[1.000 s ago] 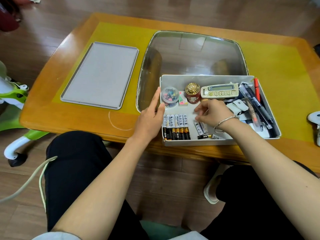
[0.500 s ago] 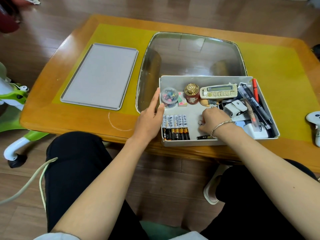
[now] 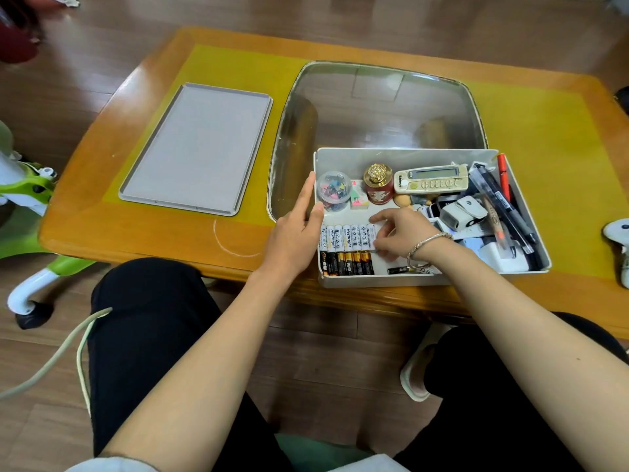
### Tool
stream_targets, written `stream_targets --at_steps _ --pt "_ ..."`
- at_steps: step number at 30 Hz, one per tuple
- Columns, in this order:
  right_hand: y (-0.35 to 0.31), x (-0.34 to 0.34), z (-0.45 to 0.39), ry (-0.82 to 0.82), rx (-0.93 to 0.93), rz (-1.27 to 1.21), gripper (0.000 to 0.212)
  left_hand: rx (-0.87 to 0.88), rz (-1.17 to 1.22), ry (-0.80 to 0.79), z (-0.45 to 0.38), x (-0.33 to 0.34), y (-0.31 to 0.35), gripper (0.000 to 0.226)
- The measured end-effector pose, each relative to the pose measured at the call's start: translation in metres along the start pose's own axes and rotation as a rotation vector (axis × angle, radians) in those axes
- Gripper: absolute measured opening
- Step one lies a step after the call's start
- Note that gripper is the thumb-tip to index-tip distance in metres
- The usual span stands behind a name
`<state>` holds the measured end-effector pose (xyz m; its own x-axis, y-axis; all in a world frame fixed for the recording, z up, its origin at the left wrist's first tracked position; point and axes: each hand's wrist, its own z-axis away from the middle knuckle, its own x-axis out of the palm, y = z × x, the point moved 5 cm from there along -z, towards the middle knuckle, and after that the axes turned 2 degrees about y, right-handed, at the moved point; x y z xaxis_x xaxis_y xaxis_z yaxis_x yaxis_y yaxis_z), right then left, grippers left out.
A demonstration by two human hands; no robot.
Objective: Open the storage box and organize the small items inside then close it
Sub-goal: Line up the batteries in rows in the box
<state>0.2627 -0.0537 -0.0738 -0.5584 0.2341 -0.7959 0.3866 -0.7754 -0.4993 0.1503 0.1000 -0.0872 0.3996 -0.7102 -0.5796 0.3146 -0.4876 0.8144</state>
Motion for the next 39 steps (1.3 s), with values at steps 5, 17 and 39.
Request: stream_targets --at_steps 5,17,39 --pt "0.000 -0.005 0.002 -0.006 -0.052 0.008 0.050 -0.009 0.005 -0.006 0.000 0.001 0.000 0.052" --pt "0.018 -0.020 0.004 0.038 0.050 0.598 0.024 -0.003 -0.002 -0.003 0.001 0.001 0.000 0.052" --pt "0.021 -0.023 0.027 -0.278 -0.050 0.869 0.017 -0.004 0.017 -0.005 0.001 0.000 0.001 0.052"
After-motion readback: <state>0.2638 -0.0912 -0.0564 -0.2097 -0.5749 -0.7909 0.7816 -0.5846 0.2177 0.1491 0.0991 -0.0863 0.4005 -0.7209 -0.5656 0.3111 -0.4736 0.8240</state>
